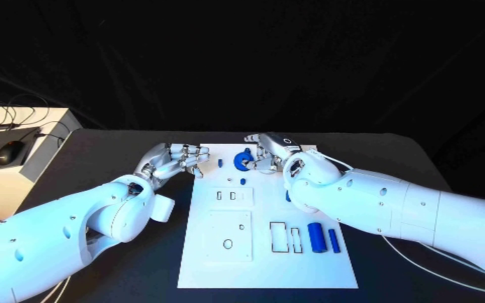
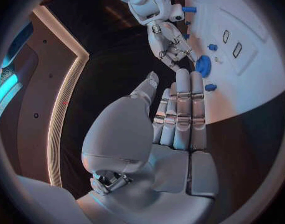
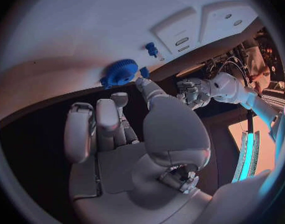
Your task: Assemble the parts on the task board
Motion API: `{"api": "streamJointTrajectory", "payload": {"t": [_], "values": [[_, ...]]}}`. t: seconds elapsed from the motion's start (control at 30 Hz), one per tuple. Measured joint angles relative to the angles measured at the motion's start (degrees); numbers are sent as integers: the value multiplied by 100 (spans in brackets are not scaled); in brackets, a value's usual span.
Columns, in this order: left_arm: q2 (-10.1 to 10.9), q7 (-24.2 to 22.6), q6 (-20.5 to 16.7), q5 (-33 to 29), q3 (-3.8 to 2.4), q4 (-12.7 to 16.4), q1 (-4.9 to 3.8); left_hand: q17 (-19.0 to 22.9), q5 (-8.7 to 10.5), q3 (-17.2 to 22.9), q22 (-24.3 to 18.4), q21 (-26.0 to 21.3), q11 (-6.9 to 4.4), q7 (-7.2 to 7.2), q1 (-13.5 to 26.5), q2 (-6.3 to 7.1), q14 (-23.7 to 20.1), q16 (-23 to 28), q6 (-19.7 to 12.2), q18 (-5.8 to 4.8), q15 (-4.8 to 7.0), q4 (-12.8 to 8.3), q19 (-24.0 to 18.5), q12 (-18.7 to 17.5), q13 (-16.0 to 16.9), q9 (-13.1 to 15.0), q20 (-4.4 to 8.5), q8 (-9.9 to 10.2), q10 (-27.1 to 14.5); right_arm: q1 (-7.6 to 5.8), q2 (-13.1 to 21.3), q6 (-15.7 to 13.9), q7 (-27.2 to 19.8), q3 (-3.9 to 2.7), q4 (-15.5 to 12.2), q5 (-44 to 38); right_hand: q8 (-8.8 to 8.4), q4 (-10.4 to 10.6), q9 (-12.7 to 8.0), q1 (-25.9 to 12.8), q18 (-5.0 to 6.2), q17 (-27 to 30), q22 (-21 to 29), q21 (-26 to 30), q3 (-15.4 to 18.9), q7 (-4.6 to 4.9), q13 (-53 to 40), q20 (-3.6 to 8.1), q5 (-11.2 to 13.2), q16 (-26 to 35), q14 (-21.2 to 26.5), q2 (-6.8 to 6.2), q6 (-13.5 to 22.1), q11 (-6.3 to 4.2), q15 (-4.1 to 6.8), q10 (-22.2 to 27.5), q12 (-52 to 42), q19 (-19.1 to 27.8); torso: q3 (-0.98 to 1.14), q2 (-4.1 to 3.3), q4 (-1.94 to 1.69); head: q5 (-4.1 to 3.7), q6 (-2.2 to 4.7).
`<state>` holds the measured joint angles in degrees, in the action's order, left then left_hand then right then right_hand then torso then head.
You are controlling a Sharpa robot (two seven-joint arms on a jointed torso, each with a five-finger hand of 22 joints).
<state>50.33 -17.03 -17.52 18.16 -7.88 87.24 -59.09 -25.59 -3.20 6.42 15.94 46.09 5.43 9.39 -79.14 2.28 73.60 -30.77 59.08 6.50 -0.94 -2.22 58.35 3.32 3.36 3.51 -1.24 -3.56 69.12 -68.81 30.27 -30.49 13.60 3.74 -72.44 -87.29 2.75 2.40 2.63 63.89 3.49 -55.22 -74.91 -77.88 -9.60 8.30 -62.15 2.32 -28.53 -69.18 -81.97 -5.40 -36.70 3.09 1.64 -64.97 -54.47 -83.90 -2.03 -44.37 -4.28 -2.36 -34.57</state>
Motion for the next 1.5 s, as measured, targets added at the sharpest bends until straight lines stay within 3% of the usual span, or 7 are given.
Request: {"api": "streamJointTrajectory", "payload": {"t": [0.17,0.3,0.5,0.63,0.7,1.5], "values": [[-7,1,0,0,0,-12,0,0,0,0,0,0,0,0,0,0,0,0,0,0,0,0,0,0,0,0,0,0,0,-7,-38,59,14,-3,45,0,0,9,0,0,0,-6,0,0,9,93,6,0,0,0,0,0,-19,0,0,0,0,0,3,1,3,-4,-9],[-8,1,0,0,0,-12,0,0,0,0,-17,0,0,0,0,0,0,0,0,0,0,0,0,0,0,0,0,0,0,-10,-50,137,15,-5,54,1,0,17,11,0,0,-6,1,0,17,232,6,0,0,0,0,0,-167,22,0,-22,-12,0,6,2,0,0,-25],[-8,2,0,0,0,-12,0,0,0,0,-17,0,0,0,0,0,0,0,0,0,0,0,0,0,0,0,0,0,0,-12,-49,222,6,-7,43,5,32,-80,57,-49,0,4,-4,0,116,136,-25,0,0,0,0,50,-999,18,0,-27,-76,0,12,4,2,17,-36],[-6,2,0,0,0,-13,0,0,0,0,-17,0,0,0,0,0,0,0,0,0,0,0,0,0,0,0,0,0,0,-8,-40,251,-6,-7,21,7,34,-148,73,-89,0,10,-4,0,159,-19,-51,0,0,0,0,92,-1319,-23,0,-64,-76,0,13,5,8,31,-45],[-6,2,0,0,0,-13,0,0,0,0,-17,0,0,0,0,0,0,0,0,0,0,0,0,0,0,0,0,0,0,-8,-38,259,-11,-7,16,7,58,-165,82,-73,0,15,-4,0,162,-11,-57,0,0,0,0,136,-1418,-23,0,-64,-76,0,13,5,8,32,-49],[-2,3,-1,-1,0,-14,0,-1,0,0,-17,23,0,0,0,0,0,0,0,0,0,0,0,0,0,0,0,0,0,-19,-113,473,-66,-7,81,15,57,-242,81,-126,1,20,-2,-32,191,57,-84,1,0,0,-22,189,-1540,-21,22,-65,-75,0,13,2,8,31,-92]]}}
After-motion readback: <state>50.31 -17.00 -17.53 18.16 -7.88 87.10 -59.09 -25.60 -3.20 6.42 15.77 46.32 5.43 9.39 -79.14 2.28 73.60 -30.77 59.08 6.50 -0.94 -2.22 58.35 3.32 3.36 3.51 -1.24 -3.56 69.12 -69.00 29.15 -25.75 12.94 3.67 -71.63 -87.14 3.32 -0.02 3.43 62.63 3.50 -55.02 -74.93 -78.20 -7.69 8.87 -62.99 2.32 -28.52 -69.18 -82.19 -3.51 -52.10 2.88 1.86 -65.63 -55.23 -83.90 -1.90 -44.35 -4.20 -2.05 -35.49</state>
